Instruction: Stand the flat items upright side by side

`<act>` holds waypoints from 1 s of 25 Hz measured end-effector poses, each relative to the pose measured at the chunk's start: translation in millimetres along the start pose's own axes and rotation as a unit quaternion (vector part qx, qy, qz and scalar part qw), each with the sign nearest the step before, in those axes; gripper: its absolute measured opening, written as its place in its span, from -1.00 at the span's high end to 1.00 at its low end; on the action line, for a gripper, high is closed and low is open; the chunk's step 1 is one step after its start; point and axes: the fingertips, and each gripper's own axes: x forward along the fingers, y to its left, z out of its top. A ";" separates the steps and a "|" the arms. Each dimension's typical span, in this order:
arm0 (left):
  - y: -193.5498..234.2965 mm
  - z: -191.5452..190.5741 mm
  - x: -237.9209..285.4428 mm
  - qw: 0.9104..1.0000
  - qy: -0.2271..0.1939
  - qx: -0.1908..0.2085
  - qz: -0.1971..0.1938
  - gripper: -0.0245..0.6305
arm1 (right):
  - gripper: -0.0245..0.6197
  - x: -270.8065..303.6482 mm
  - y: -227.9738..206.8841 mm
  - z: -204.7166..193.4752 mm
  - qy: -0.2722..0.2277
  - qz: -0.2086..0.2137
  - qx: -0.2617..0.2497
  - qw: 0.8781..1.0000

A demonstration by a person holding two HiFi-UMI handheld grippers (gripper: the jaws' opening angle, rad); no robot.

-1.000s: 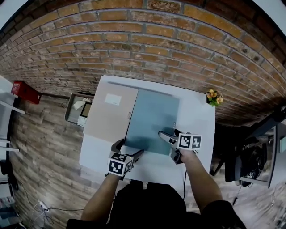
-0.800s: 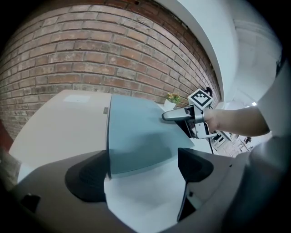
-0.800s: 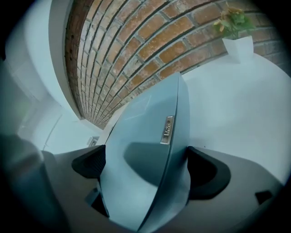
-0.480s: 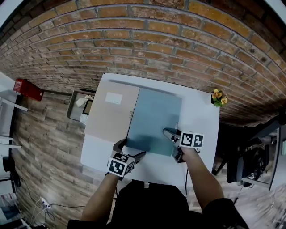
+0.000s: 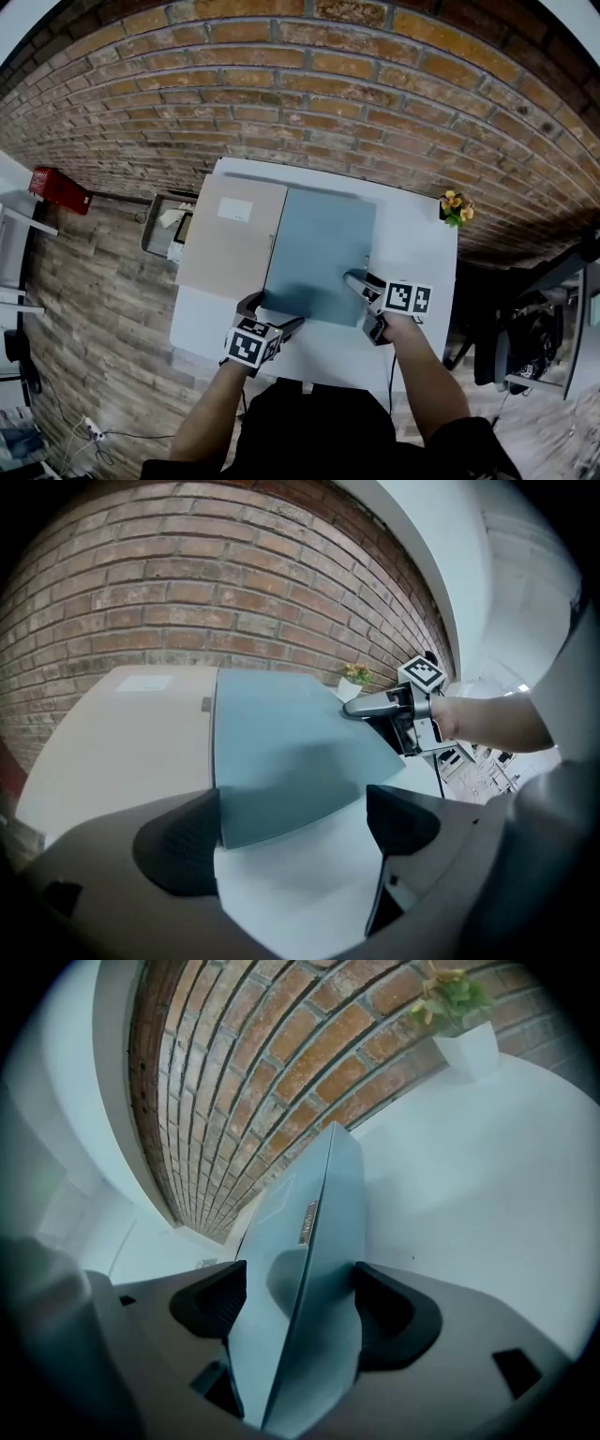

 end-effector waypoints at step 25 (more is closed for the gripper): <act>8.9 2.5 -0.3 1.000 -0.010 -0.011 -0.004 -0.57 | -0.12 -31.6 92.1 45.0 -0.079 0.081 -0.026 0.993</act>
